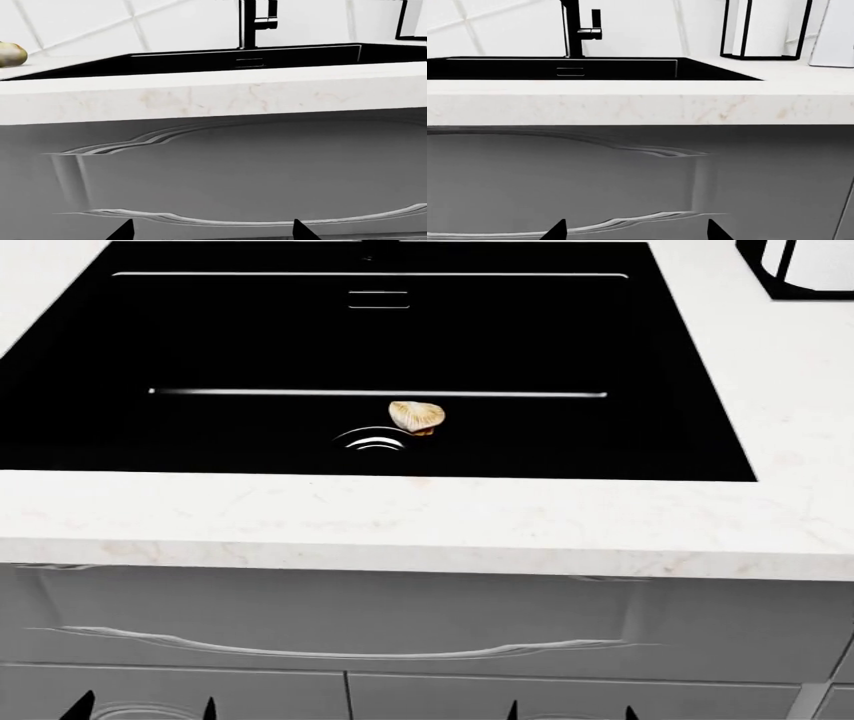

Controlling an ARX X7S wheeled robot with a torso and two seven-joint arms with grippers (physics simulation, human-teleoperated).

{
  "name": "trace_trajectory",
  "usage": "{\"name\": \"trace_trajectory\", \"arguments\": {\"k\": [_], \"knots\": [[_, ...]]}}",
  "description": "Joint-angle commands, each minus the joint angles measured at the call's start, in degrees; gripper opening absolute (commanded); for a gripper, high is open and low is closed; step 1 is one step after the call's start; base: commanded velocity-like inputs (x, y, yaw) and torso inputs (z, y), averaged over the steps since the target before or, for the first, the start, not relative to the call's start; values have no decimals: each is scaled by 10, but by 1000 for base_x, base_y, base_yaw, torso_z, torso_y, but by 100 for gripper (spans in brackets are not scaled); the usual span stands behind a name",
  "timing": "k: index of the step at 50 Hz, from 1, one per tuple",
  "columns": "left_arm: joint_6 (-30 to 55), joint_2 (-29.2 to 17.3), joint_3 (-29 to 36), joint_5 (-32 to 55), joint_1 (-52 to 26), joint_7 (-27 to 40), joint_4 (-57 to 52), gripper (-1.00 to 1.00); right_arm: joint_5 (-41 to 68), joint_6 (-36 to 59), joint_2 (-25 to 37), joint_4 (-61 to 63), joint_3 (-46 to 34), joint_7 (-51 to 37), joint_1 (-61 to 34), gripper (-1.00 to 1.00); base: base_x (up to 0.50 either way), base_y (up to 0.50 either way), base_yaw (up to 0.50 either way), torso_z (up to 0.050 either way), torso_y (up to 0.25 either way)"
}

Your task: Turn on the sink faucet.

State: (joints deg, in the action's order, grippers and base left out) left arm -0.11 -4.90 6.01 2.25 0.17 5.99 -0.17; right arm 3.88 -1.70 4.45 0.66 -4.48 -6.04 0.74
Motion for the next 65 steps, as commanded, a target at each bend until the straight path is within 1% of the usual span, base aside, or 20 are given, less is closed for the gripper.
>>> {"name": "trace_trajectory", "arguments": {"k": [1, 5, 7, 17, 23, 30, 65], "knots": [[-9, -8, 14, 10, 1, 2, -4, 100, 3, 1, 10, 0, -9, -12, 0, 100, 0, 0, 0, 0, 0], [-7, -6, 19, 10, -5, 8, 2, 100, 6, -3, 12, 0, -12, -15, 0, 100, 0, 0, 0, 0, 0], [-12, -8, 8, 34, 3, 5, -15, 100, 7, -3, 14, 0, -14, -16, 0, 100, 0, 0, 0, 0, 0], [-1, -10, 21, 29, -10, 17, 3, 100, 13, -3, 20, 3, -20, -22, 2, 100, 0, 0, 0, 0, 0], [-21, -18, 23, 36, -1, 14, -1, 100, 17, -3, 23, 5, -23, -26, 2, 100, 0, 0, 0, 3, 0], [-33, -25, 27, 33, 3, 16, 0, 100, 21, -6, 26, 3, -28, -27, 1, 100, 0, 0, 0, 48, 0], [-28, -35, 45, 41, -3, 35, 4, 100, 23, -11, 42, 0, -49, -44, -2, 100, 0, 0, 0, 50, 0]]}}
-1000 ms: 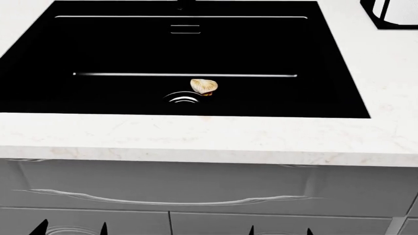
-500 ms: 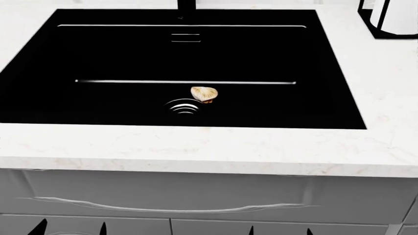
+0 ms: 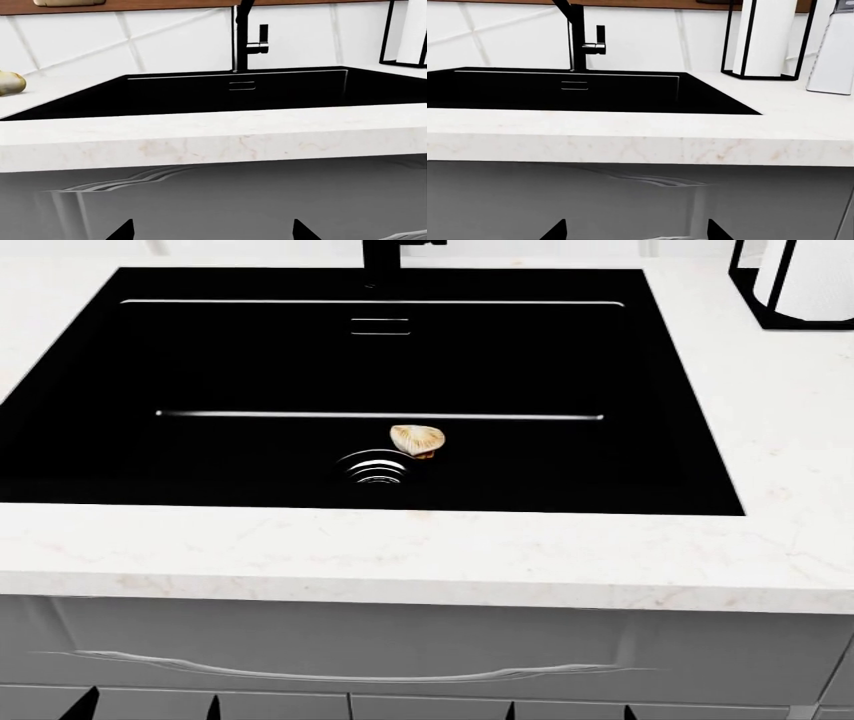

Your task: Turn on the sink faucet.

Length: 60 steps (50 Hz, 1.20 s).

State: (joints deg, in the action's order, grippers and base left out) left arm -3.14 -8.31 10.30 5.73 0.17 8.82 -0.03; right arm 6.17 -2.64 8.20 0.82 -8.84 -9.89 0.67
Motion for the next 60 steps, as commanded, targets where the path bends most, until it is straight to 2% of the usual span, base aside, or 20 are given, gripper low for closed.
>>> {"name": "trace_trajectory", "arguments": {"k": [1, 15, 17, 19, 21, 23, 25, 28, 33, 35, 39, 42, 44, 54, 60], "knots": [[4, -1, 2, 8, -3, 7, 1, 100, 1, -2, 5, -2, -6, -6, -1, 100, 0, 0, 0, 0, 0], [21, -9, 3, 18, 4, 16, -18, 100, -1, 11, 11, 22, -13, -17, 2, 100, 0, 0, 0, 0, 0], [90, -12, 3, 26, 8, 26, -77, 100, -3, 30, 16, 71, -11, -25, 11, 100, 0, 0, 0, 0, 0], [139, -25, 2, 16, 16, 42, -152, 100, -20, 92, 25, 130, -20, -34, 7, 100, 0, 0, 0, 0, 0], [166, -33, -14, 40, 18, 41, -189, 100, -24, 154, 33, 197, -16, -42, -4, 100, 0, 0, 0, 0, 0], [171, -39, -6, 23, 10, 48, -210, 100, 5, 188, 34, 246, 2, -42, -11, 100, 0, 0, 0, 0, 0], [224, -51, -5, 41, 5, 40, -265, 100, -16, 230, 50, 274, 1, -47, -33, 100, 0, 0, 0, 0, 0], [318, -56, -18, 80, -39, 41, -334, 100, 5, 284, 60, 318, 17, -39, -70, 100, 0, 0, 0, 0, 0], [384, -68, -21, 95, -87, 42, -380, 100, 71, 363, 67, 357, 49, -18, -130, 100, 0, 0, 0, 0, 0], [413, -81, -40, 111, -115, 36, -390, 100, 83, 395, 77, 356, 51, -9, -169, 100, 0, 0, 0, 0, 0], [460, -67, -13, 108, -262, 28, -313, 100, 86, 434, 93, 276, 35, 19, -279, 100, 0, 0, 0, 0, 0], [437, -64, 16, 83, -336, 14, -215, 100, 86, 450, 92, 217, 14, 37, -346, 100, 0, 0, 0, 0, 0], [411, -38, 36, 65, -402, 14, -131, 100, 80, 446, 86, 155, -5, 52, -408, 100, 0, 0, 0, 0, 0], [352, -1, 70, 48, -546, -25, 98, 100, 42, 379, 74, -129, -56, 108, -596, 100, 0, 0, 0, 0, 0], [256, 29, 89, 18, -688, -42, 366, 100, 35, 366, 51, -271, -80, 141, -692, 100, 0, 0, 0, 0, 0]]}}
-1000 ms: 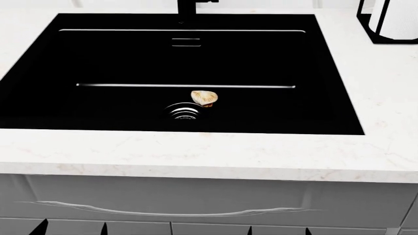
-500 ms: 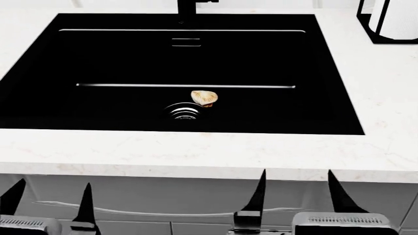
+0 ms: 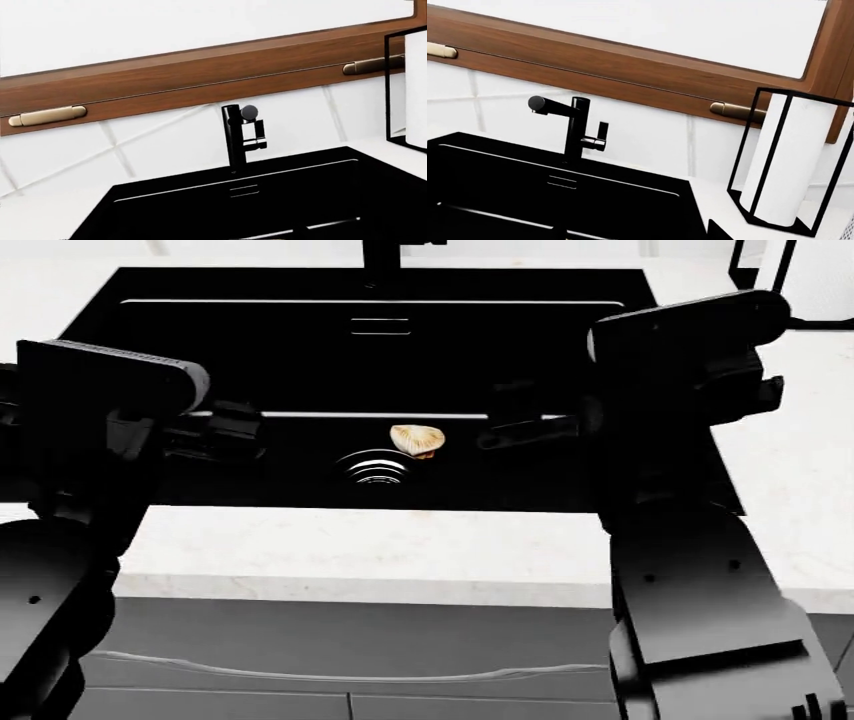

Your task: Turn on the sink faucet.

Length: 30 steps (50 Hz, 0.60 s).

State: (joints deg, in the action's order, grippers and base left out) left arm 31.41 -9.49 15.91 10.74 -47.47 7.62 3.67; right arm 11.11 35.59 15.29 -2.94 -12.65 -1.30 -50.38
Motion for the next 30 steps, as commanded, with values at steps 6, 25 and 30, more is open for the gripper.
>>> {"name": "trace_trajectory", "arguments": {"k": [6, 25, 30], "knots": [[-170, 55, 21, -31, -322, -42, 551, 100, -33, -71, -45, -404, -66, 86, -282, 100, 0, 0, 0, 0, 0], [-232, 67, 29, -42, -391, -59, 710, 100, -51, -245, -83, -690, -87, 123, -387, 100, 7, 0, 0, 0, 0], [-234, 62, 26, -43, -386, -57, 711, 100, -47, -263, -87, -698, -87, 138, -372, 100, 328, 44, 0, 0, 0]]}}
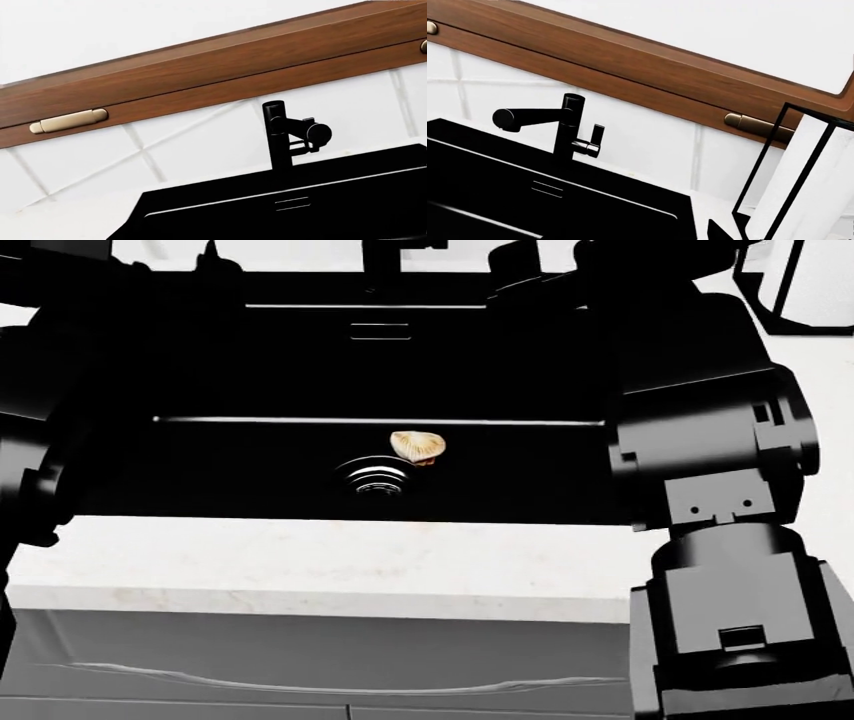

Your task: Turn on the sink faucet.

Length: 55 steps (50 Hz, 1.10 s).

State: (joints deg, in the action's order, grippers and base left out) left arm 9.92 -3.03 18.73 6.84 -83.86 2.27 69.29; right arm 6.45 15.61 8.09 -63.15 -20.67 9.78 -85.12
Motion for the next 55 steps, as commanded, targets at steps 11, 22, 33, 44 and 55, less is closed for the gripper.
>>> {"name": "trace_trajectory", "arguments": {"k": [11, 22, 33, 44, 55], "knots": [[-23, -8, -13, -11, 2, 1, 56, 100, -9, -58, -19, -118, 2, 37, -41, 100, 500, 101, 0, 0, 0], [-22, -4, -20, -24, 0, -3, 56, 100, -19, -51, -20, -118, 22, 43, -42, 100, 500, 101, 0, 0, 0], [-22, -6, -27, -31, 6, -2, 56, 100, -27, -29, -21, -118, 39, 49, -45, 100, 381, 14, 0, 0, 0], [-25, -10, -31, -36, 9, -4, 56, 100, -31, -21, -22, -118, 56, 63, -46, 100, 261, 0, 0, 0, 0], [-28, -8, -35, -42, 19, -1, 56, 100, -19, 35, 10, 74, 62, 58, 93, 100, 271, 0, 0, 0, 0]]}}
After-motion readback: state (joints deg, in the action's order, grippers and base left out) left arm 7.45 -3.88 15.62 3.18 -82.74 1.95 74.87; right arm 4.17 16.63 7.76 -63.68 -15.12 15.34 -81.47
